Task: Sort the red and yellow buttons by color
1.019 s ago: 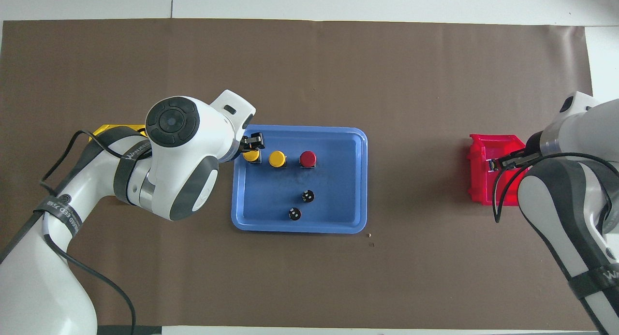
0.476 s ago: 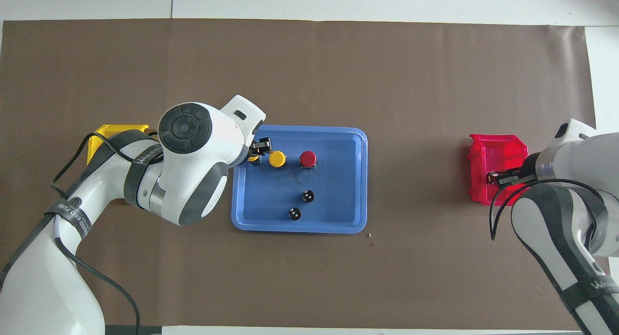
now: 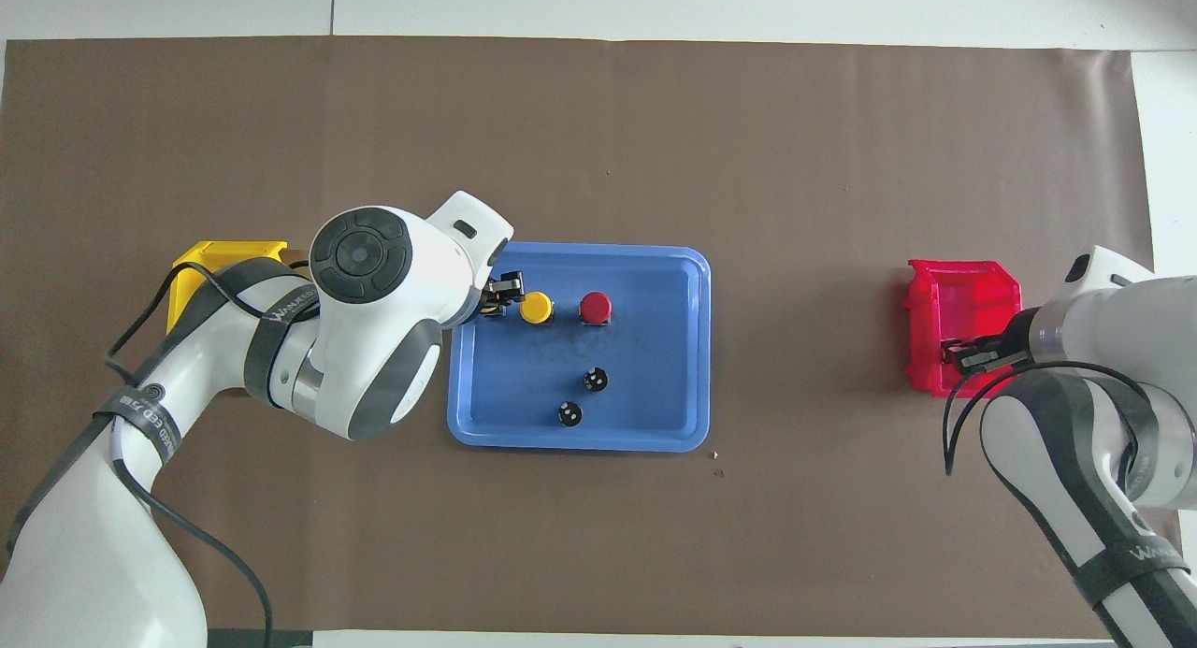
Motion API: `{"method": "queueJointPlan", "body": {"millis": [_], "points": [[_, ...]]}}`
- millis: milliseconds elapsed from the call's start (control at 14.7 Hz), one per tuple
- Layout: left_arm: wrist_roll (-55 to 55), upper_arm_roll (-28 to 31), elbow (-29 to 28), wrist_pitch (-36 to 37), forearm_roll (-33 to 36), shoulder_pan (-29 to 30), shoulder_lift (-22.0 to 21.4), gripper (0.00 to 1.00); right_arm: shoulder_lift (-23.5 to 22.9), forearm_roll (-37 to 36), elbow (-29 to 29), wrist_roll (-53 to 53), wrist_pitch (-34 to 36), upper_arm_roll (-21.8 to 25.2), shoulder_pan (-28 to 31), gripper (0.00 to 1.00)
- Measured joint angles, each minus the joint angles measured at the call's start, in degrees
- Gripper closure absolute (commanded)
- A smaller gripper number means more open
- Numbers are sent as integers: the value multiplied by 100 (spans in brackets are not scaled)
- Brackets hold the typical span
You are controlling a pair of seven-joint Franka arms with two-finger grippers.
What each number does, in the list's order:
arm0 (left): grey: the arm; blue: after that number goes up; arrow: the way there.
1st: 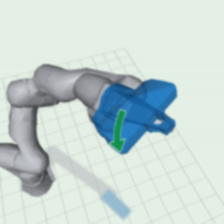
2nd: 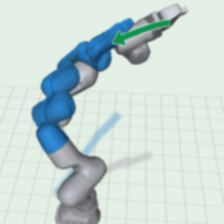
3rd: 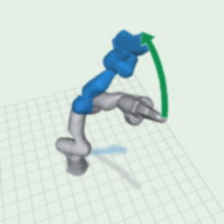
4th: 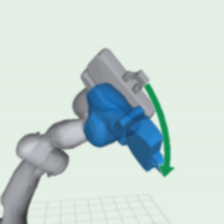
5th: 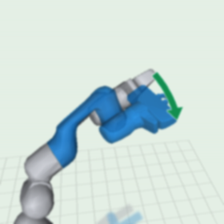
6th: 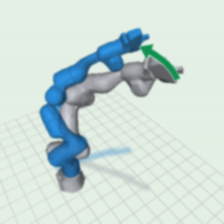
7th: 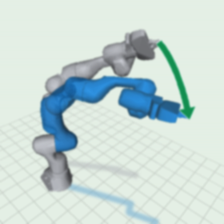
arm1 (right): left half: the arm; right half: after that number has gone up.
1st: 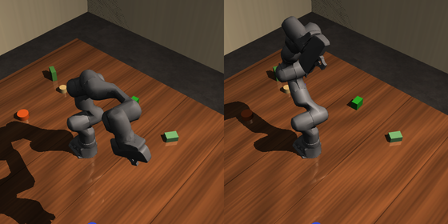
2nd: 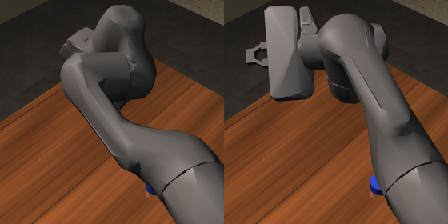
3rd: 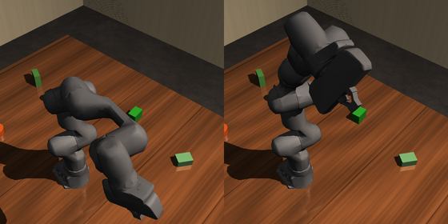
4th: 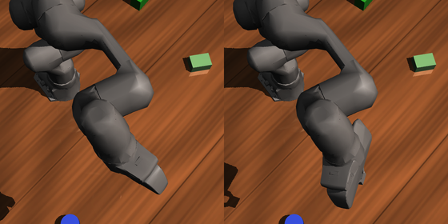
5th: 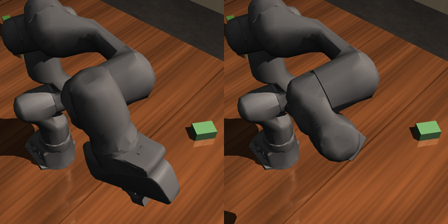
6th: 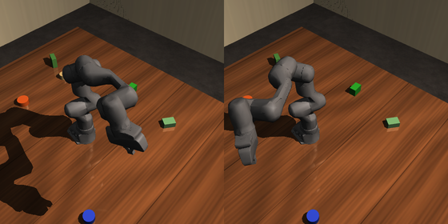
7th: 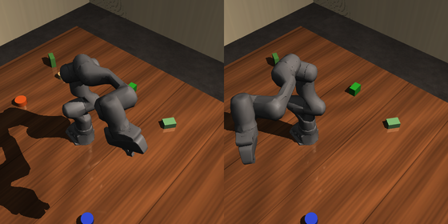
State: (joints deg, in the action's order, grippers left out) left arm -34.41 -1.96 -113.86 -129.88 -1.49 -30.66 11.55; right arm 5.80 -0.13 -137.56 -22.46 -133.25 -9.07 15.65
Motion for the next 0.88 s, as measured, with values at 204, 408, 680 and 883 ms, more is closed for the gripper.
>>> {"method": "queueJointPlan", "body": {"millis": [204, 408, 680, 883], "points": [[0, 4, -65, -160, 0, 0, 5, 38, 33, 0, -37, -20, -3, -1, 27, 29], [-1, 4, -133, -318, 0, -1, 102, 49, 61, 0, 155, -29, 234, -5, 27, 24], [-15, 7, -119, -342, -1, -1, 150, 95, 23, 32, 1481, 46, 1602, -53, -26, 7], [-64, 33, 121, -78, -4, 9, 118, 97, -230, 92, 2455, 1024, 2307, -120, -668, 10]]}}
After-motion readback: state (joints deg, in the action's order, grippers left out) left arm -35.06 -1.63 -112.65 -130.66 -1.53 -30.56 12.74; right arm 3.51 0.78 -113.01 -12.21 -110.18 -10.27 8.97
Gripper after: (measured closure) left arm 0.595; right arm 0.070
